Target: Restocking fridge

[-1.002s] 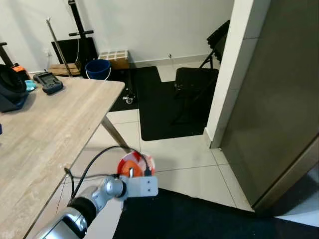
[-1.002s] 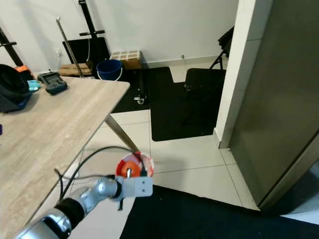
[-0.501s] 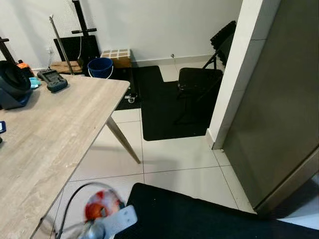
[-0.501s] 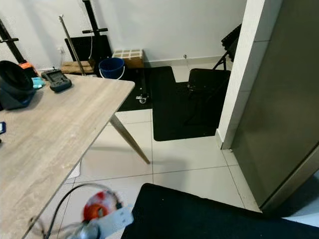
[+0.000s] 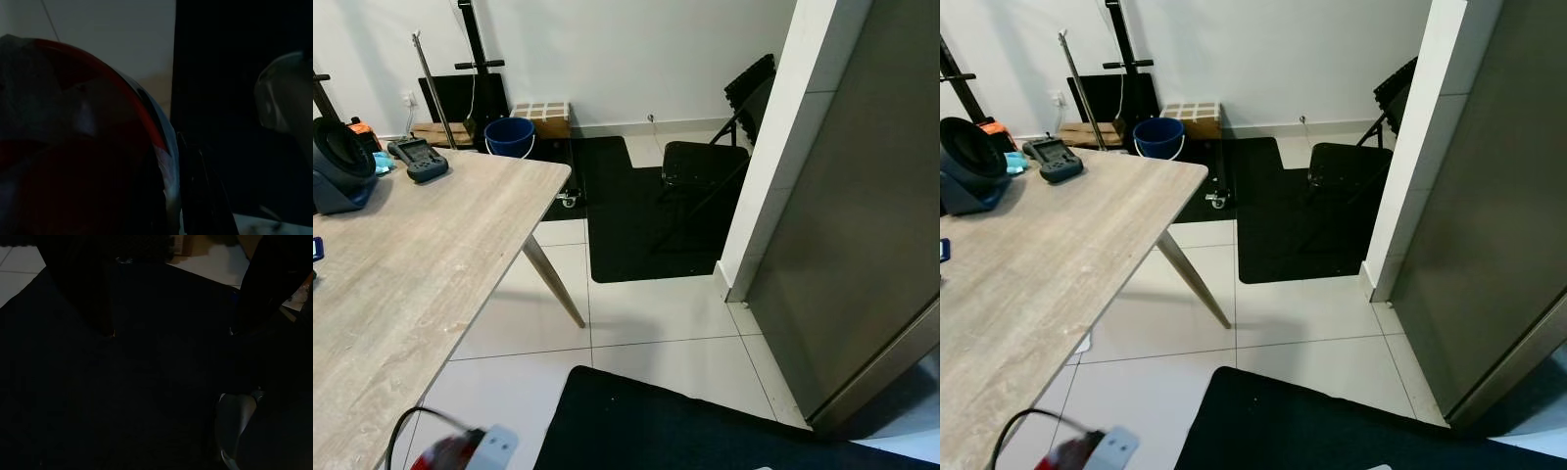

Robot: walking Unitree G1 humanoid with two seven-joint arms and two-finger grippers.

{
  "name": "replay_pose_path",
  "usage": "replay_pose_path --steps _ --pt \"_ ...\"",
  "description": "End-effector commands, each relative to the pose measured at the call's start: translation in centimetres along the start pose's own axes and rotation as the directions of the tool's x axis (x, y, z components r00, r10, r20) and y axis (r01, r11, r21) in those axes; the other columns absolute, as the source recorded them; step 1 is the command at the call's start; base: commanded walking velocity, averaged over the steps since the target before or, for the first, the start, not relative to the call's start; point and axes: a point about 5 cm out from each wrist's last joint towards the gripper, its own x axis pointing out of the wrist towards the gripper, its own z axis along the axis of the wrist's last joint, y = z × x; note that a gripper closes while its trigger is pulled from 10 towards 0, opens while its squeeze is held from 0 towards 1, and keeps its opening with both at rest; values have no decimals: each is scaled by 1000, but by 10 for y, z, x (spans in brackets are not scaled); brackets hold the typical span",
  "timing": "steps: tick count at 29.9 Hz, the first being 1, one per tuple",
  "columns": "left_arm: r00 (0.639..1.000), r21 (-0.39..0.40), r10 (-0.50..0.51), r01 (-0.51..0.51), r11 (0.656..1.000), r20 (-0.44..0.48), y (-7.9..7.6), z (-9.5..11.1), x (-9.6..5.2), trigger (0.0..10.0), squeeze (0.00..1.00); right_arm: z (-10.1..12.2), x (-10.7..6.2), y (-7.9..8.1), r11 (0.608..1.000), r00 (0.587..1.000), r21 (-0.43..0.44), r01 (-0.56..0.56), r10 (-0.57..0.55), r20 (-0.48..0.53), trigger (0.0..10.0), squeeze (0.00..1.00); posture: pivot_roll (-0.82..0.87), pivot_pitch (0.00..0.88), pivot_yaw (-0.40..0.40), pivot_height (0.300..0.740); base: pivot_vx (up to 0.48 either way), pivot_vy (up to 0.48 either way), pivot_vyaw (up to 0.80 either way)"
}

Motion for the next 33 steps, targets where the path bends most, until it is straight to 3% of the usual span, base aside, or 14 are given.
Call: replay_pose_path --steps 1,12,25,33 --pt "1000 -58 2 -3 998 -6 -1 -3 0 10000 0 1 0 -1 1000 1000 -20 0 0 -1 10000 0 -12 0 31 740 0 0 -788" --pt "999 -148 -37 34 988 -23 -10 -9 0 10000 0 5 -1 -7 999 1000 -47 8 -8 3 10000 0 -5 0 16 740 0 0 -787" --pt "998 -176 -52 47 983 -26 -13 -8 0 10000 0 15 -2 -17 997 1000 -71 26 -24 18 10000 0 -2 0 6 740 0 0 -787" --pt "998 -198 -52 44 979 -32 -14 -14 -1 10000 0 20 -2 -15 996 999 -91 20 -17 35 10000 0 -28 0 10 740 0 0 -788"
